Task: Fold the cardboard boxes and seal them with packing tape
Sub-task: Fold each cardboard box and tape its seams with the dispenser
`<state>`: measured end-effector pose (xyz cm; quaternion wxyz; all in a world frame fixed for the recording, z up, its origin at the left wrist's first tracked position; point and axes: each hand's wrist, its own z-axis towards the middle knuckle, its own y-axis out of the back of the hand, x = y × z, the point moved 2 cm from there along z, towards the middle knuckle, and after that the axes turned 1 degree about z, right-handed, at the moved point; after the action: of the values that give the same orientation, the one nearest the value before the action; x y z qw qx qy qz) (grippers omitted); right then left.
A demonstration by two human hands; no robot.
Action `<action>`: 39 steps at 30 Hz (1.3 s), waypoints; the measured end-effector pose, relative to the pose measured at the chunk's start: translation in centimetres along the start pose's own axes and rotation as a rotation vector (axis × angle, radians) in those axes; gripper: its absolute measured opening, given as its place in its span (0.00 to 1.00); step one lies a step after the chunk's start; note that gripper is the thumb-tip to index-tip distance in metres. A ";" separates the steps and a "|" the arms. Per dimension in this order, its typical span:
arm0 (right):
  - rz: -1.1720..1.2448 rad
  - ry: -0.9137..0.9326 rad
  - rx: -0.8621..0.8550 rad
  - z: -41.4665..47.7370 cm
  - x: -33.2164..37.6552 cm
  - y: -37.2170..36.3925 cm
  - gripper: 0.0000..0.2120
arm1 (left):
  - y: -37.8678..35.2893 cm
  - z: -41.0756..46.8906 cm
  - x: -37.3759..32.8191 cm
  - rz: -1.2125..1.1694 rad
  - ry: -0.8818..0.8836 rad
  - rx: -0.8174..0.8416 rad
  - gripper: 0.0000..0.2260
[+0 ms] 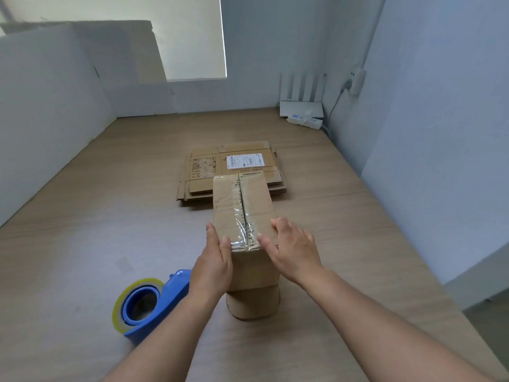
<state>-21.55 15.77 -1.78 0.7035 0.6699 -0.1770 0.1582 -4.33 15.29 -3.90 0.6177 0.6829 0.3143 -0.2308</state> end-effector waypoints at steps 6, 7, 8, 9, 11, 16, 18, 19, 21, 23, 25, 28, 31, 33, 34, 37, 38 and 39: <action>0.249 -0.044 -0.070 -0.9 0.2 -0.9 0.20 | 0.4 -0.2 0.4 -0.093 0.003 0.005 0.25; 0.255 -0.048 -0.074 -1.0 -0.1 -0.8 0.20 | 0.5 -0.3 0.4 -0.125 0.003 0.009 0.24; 0.264 -0.069 -0.083 -1.0 -0.4 -0.7 0.19 | 0.8 -0.3 0.5 -0.156 0.000 0.011 0.24; 0.276 -0.113 -0.107 -0.8 -0.8 -0.4 0.18 | 1.1 -0.5 0.7 -0.183 0.000 0.010 0.24; 0.303 -0.242 -0.164 -0.1 -1.8 0.5 0.16 | 2.1 -0.5 1.2 -0.234 0.011 0.008 0.28; 0.662 -0.490 0.073 1.4 -2.5 1.5 0.32 | 3.0 0.4 0.5 -0.338 0.113 0.186 0.30; 0.774 -0.507 0.193 1.3 -1.6 1.4 0.34 | 3.0 0.3 -1.2 -0.388 0.138 0.312 0.32; 0.771 -0.491 0.210 1.4 -1.2 1.6 0.36 | 3.2 0.3 -2.0 -0.391 0.118 0.346 0.32; 0.770 -0.433 0.170 1.6 -0.5 2.9 0.39 | 4.2 0.2 -3.5 -0.429 0.052 0.368 0.29; 0.896 -0.349 0.082 2.0 -0.2 4.9 0.40 | 5.7 0.4 -4.9 -0.546 -0.038 0.353 0.25; 1.100 -0.260 -0.001 2.4 -0.2 7.0 0.40 | 7.2 1.0 -5.6 -0.727 -0.111 0.281 0.31; 1.294 -0.192 -0.134 2.7 -0.4 9.4 0.36 | 9.0 1.4 -6.2 -0.868 -0.178 0.178 0.37; 1.255 -0.263 -0.171 2.6 -1.0 9.7 0.36 | 9.2 1.6 -5.8 -0.890 -0.091 0.145 0.39; 1.105 -0.331 -0.094 2.2 -1.2 8.9 0.37 | 8.6 1.5 -5.1 -0.807 -0.011 0.187 0.40; 1.035 -0.358 -0.040 1.9 -1.2 8.4 0.38 | 8.2 1.3 -4.8 -0.748 0.023 0.219 0.40; 0.926 -0.416 0.097 0.9 -1.1 6.2 0.35 | 6.9 0.3 -4.2 -0.609 0.105 0.340 0.34; 0.901 -0.427 0.129 0.5 -1.0 5.5 0.33 | 6.4 -0.2 -4.2 -0.573 0.122 0.382 0.32; 0.843 -0.418 0.149 0.3 -0.9 5.0 0.32 | 6.0 -0.5 -4.1 -0.536 0.128 0.414 0.29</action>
<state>-24.66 15.78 2.22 0.4773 0.6058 -0.5592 0.3042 -2.96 14.91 3.27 0.3624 0.7001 0.4673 -0.4003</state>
